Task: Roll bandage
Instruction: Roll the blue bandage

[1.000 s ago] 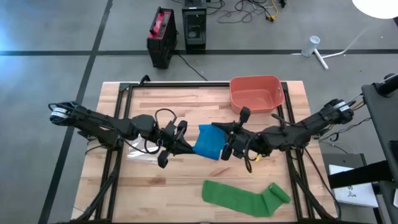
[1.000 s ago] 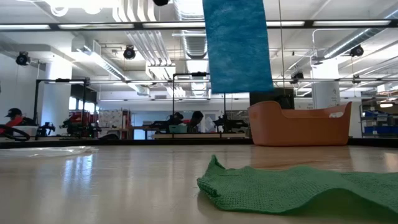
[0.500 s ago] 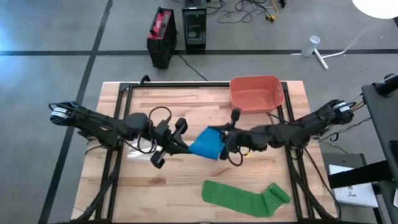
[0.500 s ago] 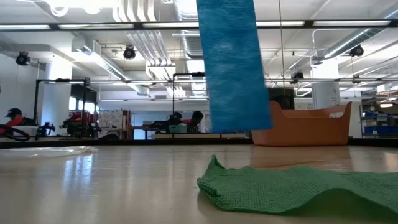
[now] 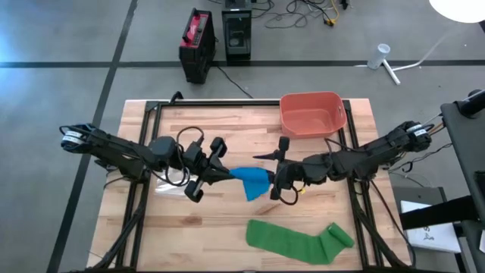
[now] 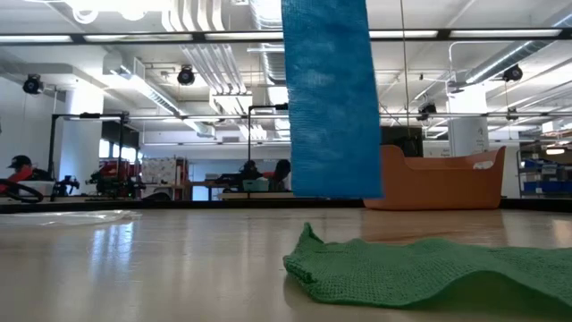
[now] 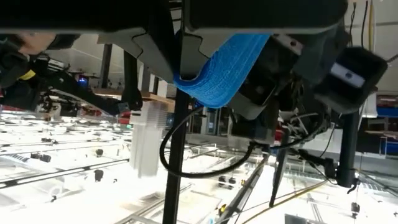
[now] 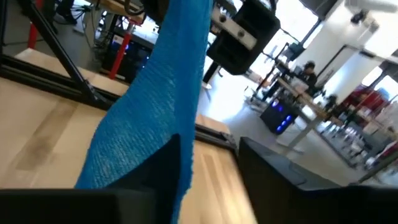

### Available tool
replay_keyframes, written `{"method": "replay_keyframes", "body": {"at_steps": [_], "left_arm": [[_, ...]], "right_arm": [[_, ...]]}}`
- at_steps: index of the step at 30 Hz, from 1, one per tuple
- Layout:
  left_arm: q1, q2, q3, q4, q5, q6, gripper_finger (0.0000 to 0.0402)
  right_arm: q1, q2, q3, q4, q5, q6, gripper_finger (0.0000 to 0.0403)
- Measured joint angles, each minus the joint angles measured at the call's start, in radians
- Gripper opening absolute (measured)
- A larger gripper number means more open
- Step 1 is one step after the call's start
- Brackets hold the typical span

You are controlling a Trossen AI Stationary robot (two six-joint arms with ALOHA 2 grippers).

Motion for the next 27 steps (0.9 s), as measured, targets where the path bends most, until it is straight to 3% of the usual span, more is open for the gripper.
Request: {"method": "replay_keyframes", "body": {"at_steps": [6, 17, 22, 27], "left_arm": [[0.0, 0.0, 0.001, -0.039, -0.006, 0.0, 0.0], [0.0, -0.001, 0.001, -0.056, -0.02, 0.0, 0.0], [0.001, -0.001, 0.001, -0.056, -0.021, 0.0, 0.0], [0.001, -0.001, 0.001, -0.057, -0.023, -0.007, 0.0]], "right_arm": [[0.027, -0.016, 0.042, 0.003, 0.0, -0.088, 0.02], [0.107, -0.034, 0.069, -0.029, -0.002, -0.094, 0.0207], [0.121, -0.037, 0.087, -0.036, 0.009, -0.114, 0.0185], [0.12, -0.038, 0.087, -0.051, 0.075, -0.171, 0.0123]]}}
